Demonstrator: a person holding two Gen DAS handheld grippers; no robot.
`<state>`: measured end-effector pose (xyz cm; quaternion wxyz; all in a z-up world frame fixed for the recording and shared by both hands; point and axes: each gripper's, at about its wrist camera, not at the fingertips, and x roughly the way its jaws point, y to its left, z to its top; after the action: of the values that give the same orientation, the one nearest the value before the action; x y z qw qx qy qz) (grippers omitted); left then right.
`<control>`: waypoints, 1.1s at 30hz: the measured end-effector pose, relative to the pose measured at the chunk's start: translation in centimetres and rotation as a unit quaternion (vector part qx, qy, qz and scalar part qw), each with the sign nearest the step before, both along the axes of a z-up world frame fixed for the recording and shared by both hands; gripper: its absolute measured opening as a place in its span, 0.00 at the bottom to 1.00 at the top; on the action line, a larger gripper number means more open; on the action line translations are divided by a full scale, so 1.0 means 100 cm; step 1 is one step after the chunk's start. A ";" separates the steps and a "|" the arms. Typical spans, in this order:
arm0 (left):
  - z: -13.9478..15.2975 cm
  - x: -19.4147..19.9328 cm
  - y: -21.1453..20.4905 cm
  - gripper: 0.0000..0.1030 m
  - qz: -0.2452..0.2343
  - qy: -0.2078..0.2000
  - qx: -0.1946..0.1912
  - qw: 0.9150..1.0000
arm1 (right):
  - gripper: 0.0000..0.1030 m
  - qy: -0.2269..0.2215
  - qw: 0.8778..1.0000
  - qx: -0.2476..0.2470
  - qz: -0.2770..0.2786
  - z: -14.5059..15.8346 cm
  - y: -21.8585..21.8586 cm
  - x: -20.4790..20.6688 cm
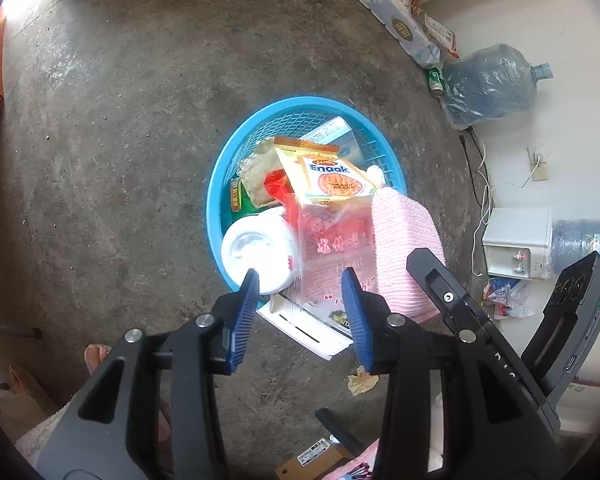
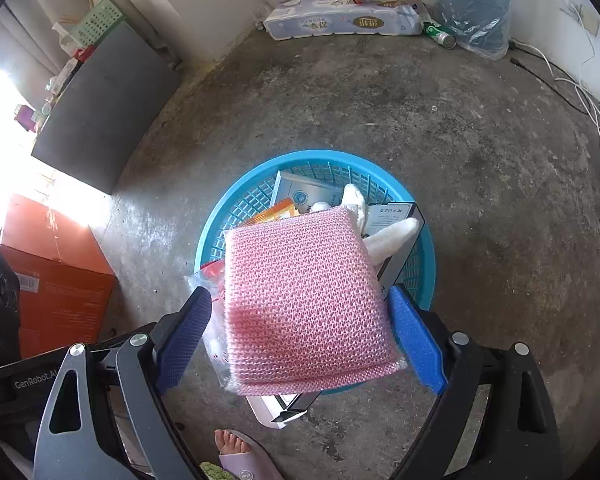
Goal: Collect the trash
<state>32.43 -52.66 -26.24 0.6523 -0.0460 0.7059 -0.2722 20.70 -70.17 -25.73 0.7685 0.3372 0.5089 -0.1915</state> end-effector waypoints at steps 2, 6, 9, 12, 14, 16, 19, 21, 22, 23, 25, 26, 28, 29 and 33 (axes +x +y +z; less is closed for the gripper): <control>0.013 0.001 0.008 0.40 0.006 -0.006 -0.007 1.000 | 0.85 -0.003 1.000 0.002 -0.004 0.004 -0.001 -0.002; 0.044 -0.001 0.031 0.41 0.011 -0.019 -0.018 1.000 | 0.85 -0.022 1.000 0.006 -0.020 0.019 0.001 -0.016; 0.077 -0.006 0.051 0.41 0.005 -0.042 -0.035 0.999 | 0.85 -0.055 0.998 0.003 -0.031 0.044 0.004 -0.036; 0.121 -0.021 0.075 0.41 -0.017 -0.075 -0.062 0.995 | 0.85 -0.097 0.994 -0.007 -0.042 0.080 0.012 -0.070; 0.158 -0.039 0.092 0.41 -0.045 -0.120 -0.077 0.989 | 0.85 -0.125 0.990 -0.027 -0.051 0.110 0.023 -0.099; 0.197 -0.065 0.111 0.43 -0.086 -0.180 -0.089 0.976 | 0.85 -0.154 0.985 -0.058 -0.051 0.141 0.040 -0.129; 0.247 -0.113 0.144 0.58 -0.135 -0.268 -0.097 0.949 | 0.87 -0.181 0.976 -0.114 -0.037 0.185 0.075 -0.168; 0.273 -0.143 0.170 0.70 -0.141 -0.303 -0.108 0.936 | 0.92 -0.195 0.969 -0.154 -0.023 0.210 0.104 -0.189; 0.283 -0.156 0.183 0.73 -0.132 -0.317 -0.110 0.933 | 0.93 -0.201 0.964 -0.173 -0.018 0.221 0.120 -0.199; 0.292 -0.167 0.196 0.78 -0.121 -0.325 -0.116 0.931 | 0.94 -0.207 0.959 -0.191 -0.012 0.231 0.135 -0.207; 0.305 -0.187 0.222 0.85 -0.092 -0.339 -0.124 0.928 | 0.94 -0.228 0.949 -0.218 -0.004 0.248 0.166 -0.222; 0.310 -0.197 0.235 0.89 -0.068 -0.350 -0.117 0.927 | 0.94 -0.236 0.946 -0.224 0.000 0.255 0.181 -0.226; 0.320 -0.218 0.258 0.92 -0.025 -0.388 -0.099 0.916 | 0.94 -0.242 0.941 -0.236 0.017 0.267 0.208 -0.230; 0.324 -0.228 0.269 0.92 -0.014 -0.404 -0.101 0.909 | 0.94 -0.243 0.938 -0.246 0.026 0.271 0.222 -0.232; 0.325 -0.262 0.298 0.92 0.008 -0.423 -0.073 0.903 | 0.94 -0.219 0.929 -0.293 0.057 0.283 0.270 -0.239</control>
<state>6.21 -22.87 6.30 0.8867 0.0202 0.3407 -0.3119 -3.20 -43.21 2.55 0.9350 0.1008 0.2680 -0.2091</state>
